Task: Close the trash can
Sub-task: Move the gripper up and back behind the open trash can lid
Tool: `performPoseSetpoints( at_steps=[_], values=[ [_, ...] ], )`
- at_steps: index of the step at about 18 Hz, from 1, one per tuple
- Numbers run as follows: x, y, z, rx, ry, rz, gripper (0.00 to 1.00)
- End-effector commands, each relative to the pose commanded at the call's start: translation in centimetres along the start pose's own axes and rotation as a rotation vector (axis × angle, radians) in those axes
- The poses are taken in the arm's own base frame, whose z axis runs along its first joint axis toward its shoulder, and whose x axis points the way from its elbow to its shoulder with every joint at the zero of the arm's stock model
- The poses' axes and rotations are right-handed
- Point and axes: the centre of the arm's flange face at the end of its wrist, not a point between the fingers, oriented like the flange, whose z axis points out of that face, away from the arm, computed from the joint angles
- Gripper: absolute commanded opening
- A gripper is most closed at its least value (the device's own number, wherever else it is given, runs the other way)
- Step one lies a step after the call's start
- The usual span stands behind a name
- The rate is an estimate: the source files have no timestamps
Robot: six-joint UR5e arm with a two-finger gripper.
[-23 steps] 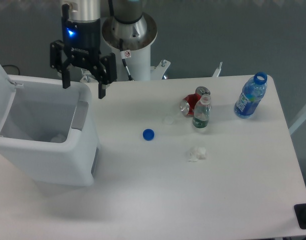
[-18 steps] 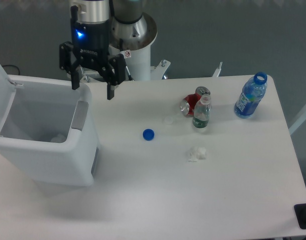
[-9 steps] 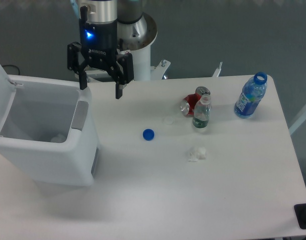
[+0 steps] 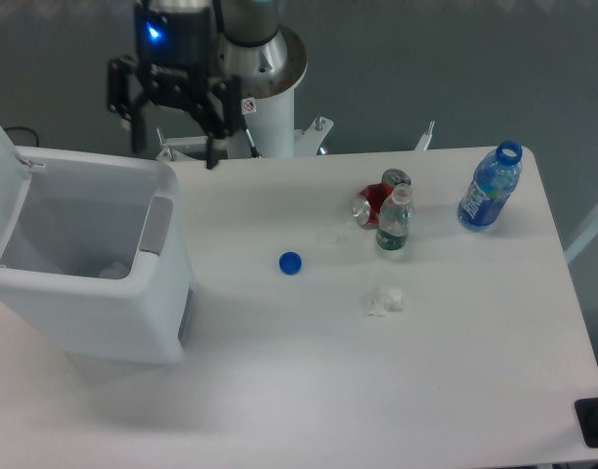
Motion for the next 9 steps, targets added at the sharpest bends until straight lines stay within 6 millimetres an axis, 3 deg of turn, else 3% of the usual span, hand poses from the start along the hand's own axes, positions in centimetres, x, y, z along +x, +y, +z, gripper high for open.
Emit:
performPoseSetpoints(
  at_steps=[6, 9],
  values=[
    [2.5, -0.4, -3.5, 0.092, 0.091, -0.115, 1.00],
    [4.1, -0.7, -4.2, 0.116, 0.152, -0.108, 1.00]
  ],
)
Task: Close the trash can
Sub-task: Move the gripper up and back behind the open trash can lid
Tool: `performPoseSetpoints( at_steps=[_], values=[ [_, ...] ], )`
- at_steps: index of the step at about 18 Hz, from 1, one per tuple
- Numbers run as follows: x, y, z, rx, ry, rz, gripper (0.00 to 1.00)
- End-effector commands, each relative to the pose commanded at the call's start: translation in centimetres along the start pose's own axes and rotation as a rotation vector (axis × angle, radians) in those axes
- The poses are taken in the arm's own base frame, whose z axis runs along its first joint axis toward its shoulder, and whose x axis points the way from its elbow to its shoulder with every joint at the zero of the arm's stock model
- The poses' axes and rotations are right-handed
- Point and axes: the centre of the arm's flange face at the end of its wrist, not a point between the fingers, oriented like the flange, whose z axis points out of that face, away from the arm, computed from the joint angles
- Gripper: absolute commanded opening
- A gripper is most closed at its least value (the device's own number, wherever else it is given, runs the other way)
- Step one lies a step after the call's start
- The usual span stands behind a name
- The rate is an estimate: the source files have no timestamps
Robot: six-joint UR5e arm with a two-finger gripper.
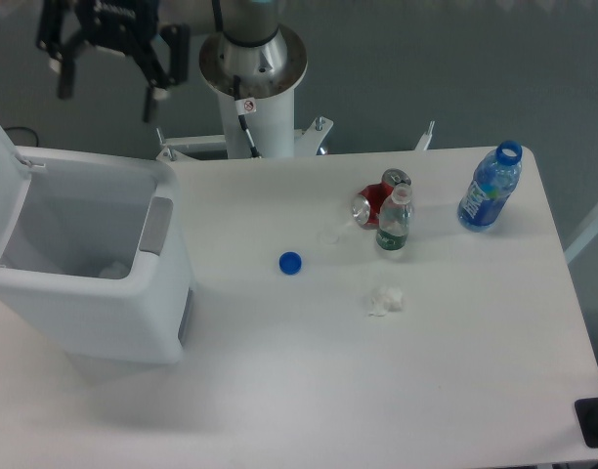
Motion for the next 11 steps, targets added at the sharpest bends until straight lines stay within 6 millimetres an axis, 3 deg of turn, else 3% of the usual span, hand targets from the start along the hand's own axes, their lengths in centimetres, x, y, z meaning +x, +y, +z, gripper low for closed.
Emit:
performPoseSetpoints(
  at_steps=[11],
  values=[
    [4.6, -1.7, -0.9, 0.092, 0.186, 0.098, 1.00]
  ],
)
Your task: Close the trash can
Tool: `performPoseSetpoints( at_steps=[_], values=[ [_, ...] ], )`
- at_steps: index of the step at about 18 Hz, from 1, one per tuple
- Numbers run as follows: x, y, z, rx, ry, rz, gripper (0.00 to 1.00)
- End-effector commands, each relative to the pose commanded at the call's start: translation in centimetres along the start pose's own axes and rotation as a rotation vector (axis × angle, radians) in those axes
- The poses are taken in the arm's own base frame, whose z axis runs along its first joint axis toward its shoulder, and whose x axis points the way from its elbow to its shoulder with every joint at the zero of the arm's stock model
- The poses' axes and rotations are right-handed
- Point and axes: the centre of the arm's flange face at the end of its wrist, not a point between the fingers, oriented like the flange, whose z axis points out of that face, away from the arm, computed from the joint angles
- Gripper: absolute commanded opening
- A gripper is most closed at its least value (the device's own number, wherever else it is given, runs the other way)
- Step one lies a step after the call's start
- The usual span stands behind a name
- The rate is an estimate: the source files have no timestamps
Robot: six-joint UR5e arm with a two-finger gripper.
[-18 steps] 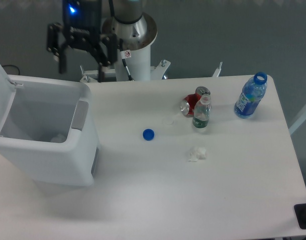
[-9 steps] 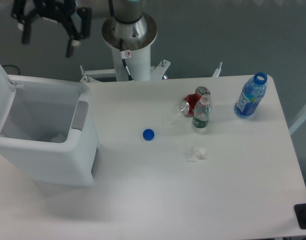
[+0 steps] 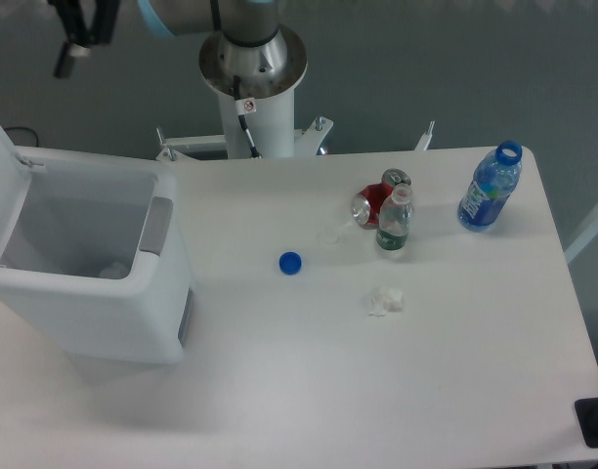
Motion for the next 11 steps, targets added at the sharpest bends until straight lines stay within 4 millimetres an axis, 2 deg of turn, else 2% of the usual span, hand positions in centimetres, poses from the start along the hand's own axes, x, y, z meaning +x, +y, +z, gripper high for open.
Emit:
performPoseSetpoints(
  at_steps=[3, 7, 11],
  values=[
    [0.8, -0.2, 0.6, 0.003, 0.042, 0.015, 1.00],
    [1.1, -0.5, 2.5, -0.024, 0.071, 0.020, 1.00],
    [3.1, -1.6, 3.2, -0.025, 0.106, 0.058, 1.00]
  ],
)
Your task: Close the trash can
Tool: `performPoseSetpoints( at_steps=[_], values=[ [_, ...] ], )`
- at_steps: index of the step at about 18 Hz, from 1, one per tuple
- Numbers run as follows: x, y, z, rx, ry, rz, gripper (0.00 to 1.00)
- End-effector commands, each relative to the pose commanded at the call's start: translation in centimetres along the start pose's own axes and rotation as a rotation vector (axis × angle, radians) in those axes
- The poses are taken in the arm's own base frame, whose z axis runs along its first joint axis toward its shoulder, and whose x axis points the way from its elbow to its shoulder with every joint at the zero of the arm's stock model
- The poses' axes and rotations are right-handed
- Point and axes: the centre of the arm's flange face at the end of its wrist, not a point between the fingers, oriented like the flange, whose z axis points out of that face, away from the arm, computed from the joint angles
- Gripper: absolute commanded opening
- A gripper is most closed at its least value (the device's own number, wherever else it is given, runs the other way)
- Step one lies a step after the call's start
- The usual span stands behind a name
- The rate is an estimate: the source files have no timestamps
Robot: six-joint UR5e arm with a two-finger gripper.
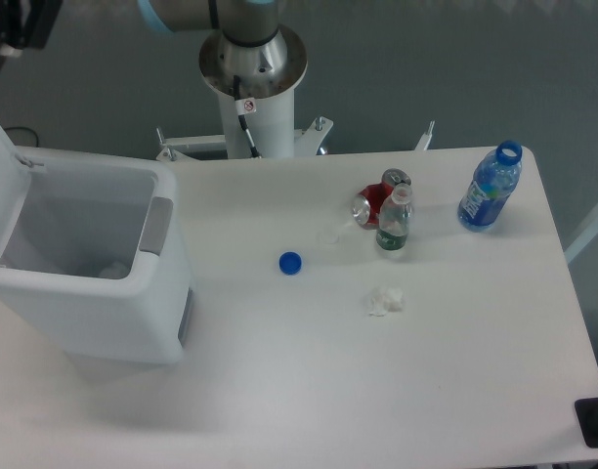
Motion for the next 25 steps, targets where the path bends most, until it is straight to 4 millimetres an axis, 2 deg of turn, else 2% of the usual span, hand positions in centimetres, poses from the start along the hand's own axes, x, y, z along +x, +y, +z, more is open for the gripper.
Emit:
performPoseSetpoints(
  at_steps=[12, 18, 25],
  values=[
    [2.8, -0.3, 5.4, -0.059, 0.099, 0.098, 1.00],
    [4.2, -0.1, 7.4, -0.081, 0.136, 0.124, 1.00],
    [4.9, 0.3, 9.9, -0.117, 0.169, 0.127, 1.00]
  ],
)
